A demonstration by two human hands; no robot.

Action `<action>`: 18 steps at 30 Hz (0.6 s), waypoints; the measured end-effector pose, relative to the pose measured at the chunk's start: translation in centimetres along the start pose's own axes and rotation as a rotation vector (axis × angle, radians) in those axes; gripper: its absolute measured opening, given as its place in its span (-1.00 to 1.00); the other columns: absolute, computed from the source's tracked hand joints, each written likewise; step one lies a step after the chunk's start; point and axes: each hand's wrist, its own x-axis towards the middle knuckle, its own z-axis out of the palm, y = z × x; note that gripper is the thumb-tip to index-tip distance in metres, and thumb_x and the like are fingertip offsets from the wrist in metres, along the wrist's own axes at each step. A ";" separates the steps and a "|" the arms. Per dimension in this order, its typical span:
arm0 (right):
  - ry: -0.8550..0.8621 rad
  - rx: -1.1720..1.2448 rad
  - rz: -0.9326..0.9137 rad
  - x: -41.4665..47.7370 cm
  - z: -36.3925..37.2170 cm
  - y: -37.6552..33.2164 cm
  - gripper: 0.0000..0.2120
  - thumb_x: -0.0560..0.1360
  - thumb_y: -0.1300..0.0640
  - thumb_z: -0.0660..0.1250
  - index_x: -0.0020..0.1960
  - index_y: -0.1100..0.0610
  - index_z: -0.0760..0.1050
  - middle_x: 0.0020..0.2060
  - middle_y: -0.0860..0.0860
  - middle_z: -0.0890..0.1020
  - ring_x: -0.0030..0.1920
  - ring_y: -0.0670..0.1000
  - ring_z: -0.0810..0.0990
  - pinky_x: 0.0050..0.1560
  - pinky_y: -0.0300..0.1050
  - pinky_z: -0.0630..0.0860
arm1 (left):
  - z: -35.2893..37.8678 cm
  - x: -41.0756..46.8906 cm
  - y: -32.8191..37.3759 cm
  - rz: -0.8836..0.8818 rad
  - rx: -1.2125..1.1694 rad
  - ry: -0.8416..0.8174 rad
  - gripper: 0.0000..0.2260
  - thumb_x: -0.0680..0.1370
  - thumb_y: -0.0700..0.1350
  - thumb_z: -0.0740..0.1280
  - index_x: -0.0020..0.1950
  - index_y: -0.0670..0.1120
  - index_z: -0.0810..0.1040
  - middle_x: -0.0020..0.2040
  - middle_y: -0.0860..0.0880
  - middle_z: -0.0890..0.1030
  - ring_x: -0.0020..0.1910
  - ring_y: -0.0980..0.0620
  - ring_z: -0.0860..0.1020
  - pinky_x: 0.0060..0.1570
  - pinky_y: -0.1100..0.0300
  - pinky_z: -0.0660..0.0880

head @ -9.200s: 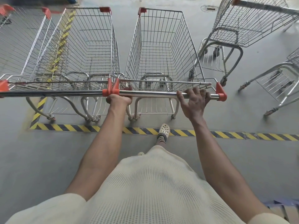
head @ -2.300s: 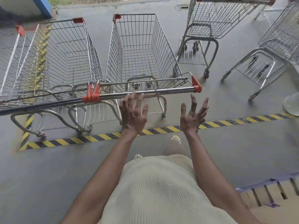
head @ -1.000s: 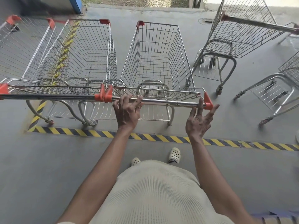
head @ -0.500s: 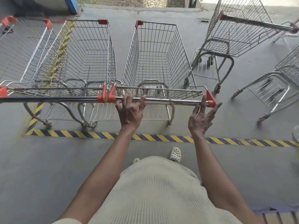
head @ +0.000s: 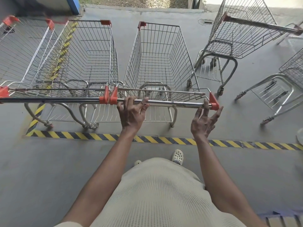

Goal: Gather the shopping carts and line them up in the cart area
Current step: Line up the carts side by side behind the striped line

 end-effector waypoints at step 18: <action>0.048 -0.086 -0.075 0.1 0.0 0.0 -0.58 0.69 -0.25 0.06 0.54 -0.42 0.16 0.65 0.03 -0.16 0.62 0.17 -0.08 0.45 0.34 0.12 | -1.6 -1.5 0.3 -0.531 -0.598 0.277 -0.83 0.50 -0.14 0.29 -0.12 0.02 0.68 -0.12 0.04 0.63 -0.03 -0.01 0.55 0.01 0.08 0.39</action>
